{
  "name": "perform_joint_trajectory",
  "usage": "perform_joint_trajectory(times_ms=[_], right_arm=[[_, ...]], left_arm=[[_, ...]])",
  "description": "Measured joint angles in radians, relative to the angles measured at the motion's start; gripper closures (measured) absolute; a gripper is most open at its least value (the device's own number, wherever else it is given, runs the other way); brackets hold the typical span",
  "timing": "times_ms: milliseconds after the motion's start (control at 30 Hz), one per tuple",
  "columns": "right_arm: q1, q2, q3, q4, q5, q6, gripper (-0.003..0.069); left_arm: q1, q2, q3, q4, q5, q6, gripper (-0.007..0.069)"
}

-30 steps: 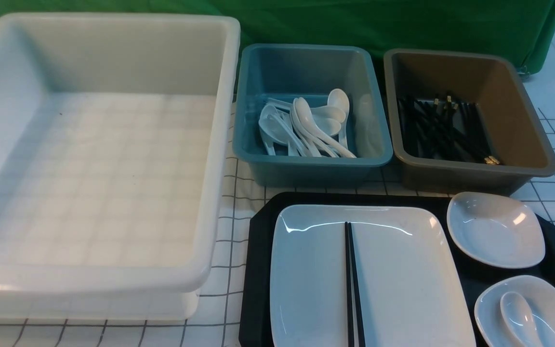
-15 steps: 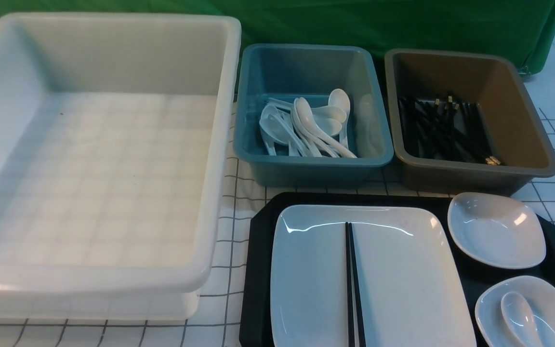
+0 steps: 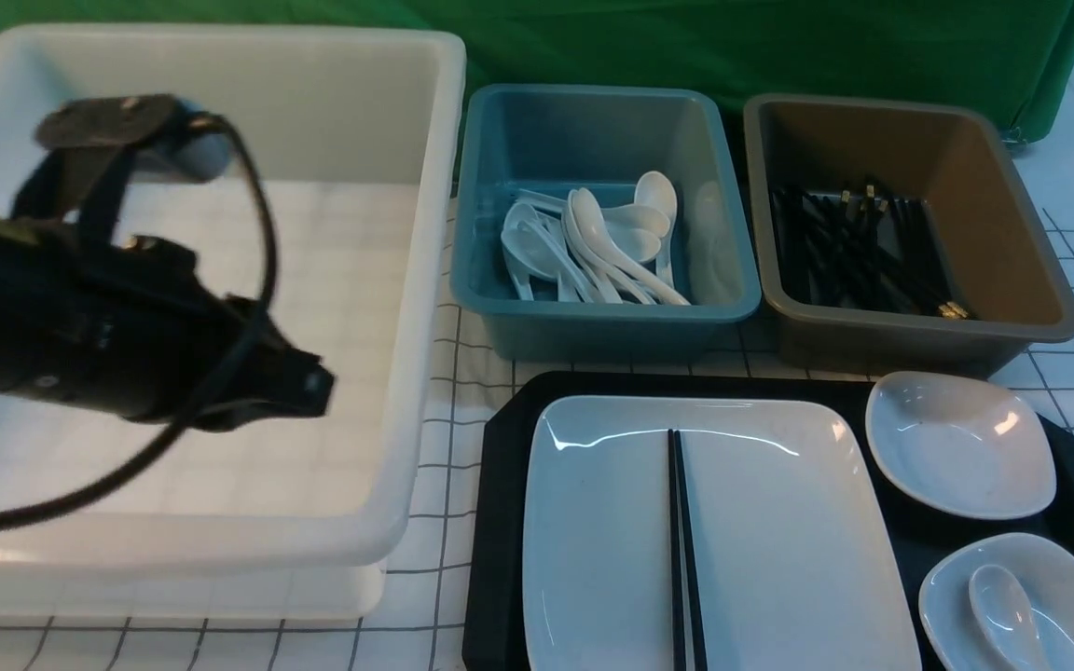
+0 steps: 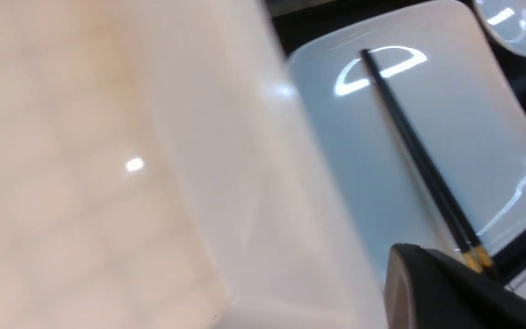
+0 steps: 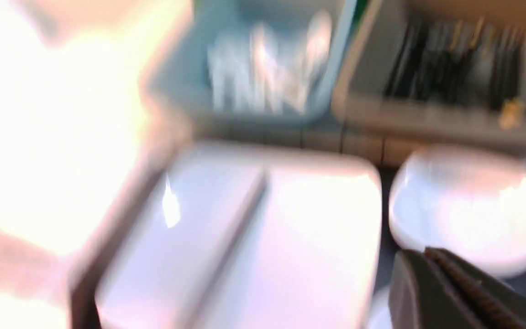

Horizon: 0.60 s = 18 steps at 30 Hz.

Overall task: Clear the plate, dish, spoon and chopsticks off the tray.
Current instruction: Use the right arm to grab a soup spoon from the plate

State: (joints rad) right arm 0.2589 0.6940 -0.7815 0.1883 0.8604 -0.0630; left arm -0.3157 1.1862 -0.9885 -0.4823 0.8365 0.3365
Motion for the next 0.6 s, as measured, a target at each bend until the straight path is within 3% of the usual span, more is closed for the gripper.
perform_joint_trajectory(times_ms=[133,267,367,433,600], right_arm=[[0.003,0.26,-0.067,-0.12,0.197,-0.04,0.065],[0.003,0.424,-0.072,-0.199,0.247,-0.039,0.0609],[0.003,0.508,-0.073,-0.212,0.245,-0.038,0.0538],[0.003,0.564,-0.073,-0.215,0.227,-0.035,0.0427],[0.003,0.66,-0.074,-0.24,0.188,-0.022,0.0246]], left_arm=[[-0.244,0.044,-0.068,0.045,-0.029,-0.048,0.0636],[-0.419,0.111,-0.099,0.05,-0.035,-0.057,0.0637],[-0.518,0.167,-0.111,0.054,-0.037,-0.059,0.0637],[-0.575,0.232,-0.127,0.054,-0.039,-0.06,0.0637],[-0.615,0.334,-0.183,0.053,-0.023,-0.087,0.0637]])
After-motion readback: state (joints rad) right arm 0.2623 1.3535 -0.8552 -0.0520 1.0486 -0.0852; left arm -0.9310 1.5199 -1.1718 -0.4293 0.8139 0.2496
